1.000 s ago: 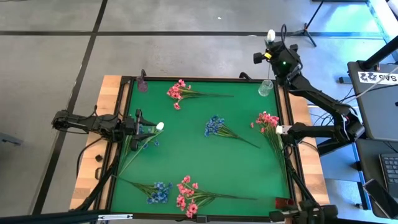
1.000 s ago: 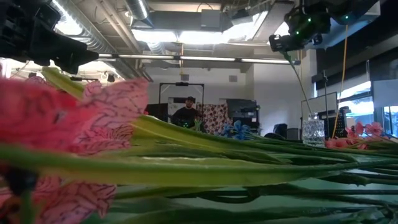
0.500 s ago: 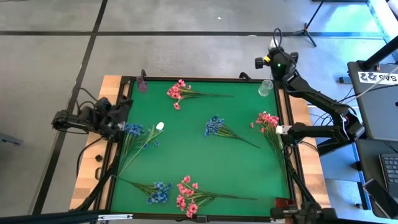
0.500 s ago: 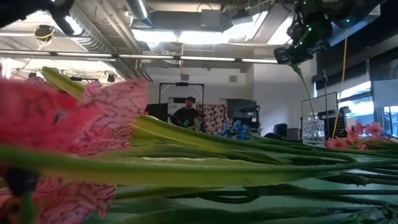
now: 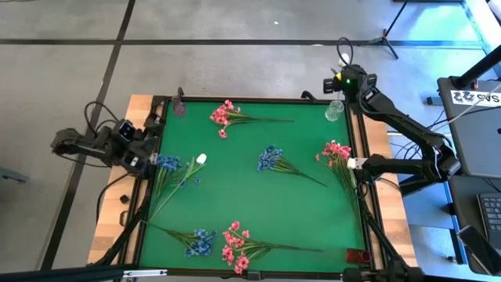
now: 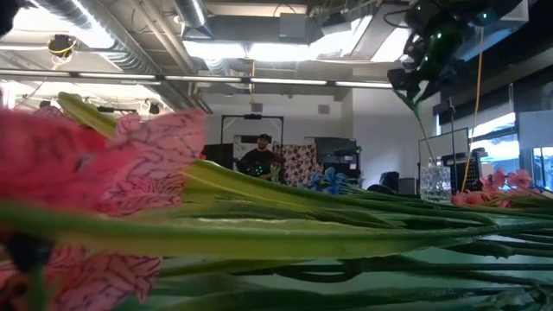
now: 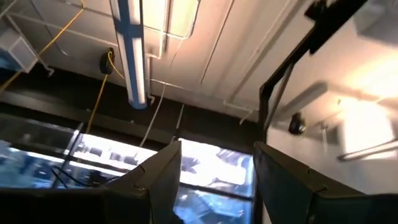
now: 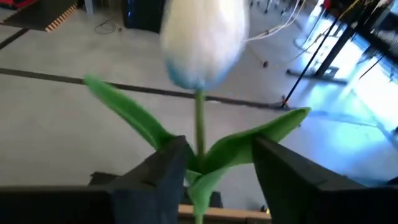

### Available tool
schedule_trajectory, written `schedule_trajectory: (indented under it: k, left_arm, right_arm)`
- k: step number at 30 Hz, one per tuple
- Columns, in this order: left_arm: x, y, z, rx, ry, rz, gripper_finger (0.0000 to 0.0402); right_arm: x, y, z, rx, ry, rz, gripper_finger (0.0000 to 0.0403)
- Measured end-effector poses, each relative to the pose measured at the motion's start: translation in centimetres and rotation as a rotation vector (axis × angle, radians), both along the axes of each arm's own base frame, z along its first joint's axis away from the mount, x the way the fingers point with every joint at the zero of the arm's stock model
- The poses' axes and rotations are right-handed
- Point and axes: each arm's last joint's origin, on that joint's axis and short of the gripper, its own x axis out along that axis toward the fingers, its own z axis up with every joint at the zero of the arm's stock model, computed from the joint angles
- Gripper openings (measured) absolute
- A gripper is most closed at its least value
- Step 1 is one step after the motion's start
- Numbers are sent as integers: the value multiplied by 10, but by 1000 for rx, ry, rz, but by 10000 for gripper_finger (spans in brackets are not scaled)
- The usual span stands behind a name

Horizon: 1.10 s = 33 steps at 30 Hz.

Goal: Sort flowers into vase by color
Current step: Put the top white flower into the transparent vase, then put the right white flower into the transparent vase

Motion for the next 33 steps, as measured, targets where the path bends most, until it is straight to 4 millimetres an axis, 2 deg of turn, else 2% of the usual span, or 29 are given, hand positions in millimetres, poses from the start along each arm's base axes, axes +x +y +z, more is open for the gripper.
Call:
schedule_trajectory:
  k: [5,8,13,18,23,28,33]
  left_arm:
    - [32,-4,35,-5,59,53,194]
    - [50,-7,47,5,146,49,194]
    - [72,-11,45,33,337,54,194]
    - [75,-14,42,-16,380,-6,194]
    - [76,-12,36,-168,434,11,194]
    - [79,-11,30,-225,498,39,194]
    - [80,-10,24,-284,547,93,194]
  right_arm:
    - [-4,6,25,59,-24,17,236]
    - [-6,12,43,99,-47,53,249]
    - [-13,22,67,156,-55,106,254]
    - [-19,34,78,254,-79,173,255]
    - [-20,51,80,341,-131,260,255]
    - [-15,78,73,473,-105,326,255]
    - [-1,110,52,672,-47,427,255]
